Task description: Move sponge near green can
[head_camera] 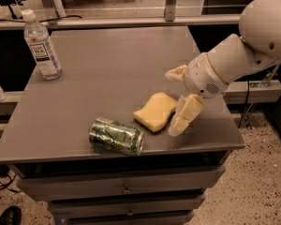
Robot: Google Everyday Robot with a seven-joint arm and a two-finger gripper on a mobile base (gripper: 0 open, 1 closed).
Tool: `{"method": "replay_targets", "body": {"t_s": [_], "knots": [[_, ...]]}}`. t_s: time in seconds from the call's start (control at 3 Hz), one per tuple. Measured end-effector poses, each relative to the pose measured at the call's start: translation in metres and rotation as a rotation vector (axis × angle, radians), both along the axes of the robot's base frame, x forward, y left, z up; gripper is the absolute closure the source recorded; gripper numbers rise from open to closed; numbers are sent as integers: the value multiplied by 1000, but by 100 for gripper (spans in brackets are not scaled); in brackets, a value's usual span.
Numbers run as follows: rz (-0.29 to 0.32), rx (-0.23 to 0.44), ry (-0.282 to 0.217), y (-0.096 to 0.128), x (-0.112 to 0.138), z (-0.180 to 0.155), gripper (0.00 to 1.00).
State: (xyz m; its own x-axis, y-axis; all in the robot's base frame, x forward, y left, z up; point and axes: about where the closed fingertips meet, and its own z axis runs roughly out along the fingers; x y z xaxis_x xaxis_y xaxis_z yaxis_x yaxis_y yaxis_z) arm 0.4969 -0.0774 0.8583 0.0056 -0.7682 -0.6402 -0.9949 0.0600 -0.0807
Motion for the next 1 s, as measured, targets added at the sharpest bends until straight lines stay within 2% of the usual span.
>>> {"method": "replay_targets", "body": {"t_s": [0.33, 0.67, 1.0], "knots": [[-122, 14, -89, -38, 20, 19, 0], [-272, 75, -202, -82, 40, 49, 0], [-353, 127, -288, -109, 71, 75, 0]]}}
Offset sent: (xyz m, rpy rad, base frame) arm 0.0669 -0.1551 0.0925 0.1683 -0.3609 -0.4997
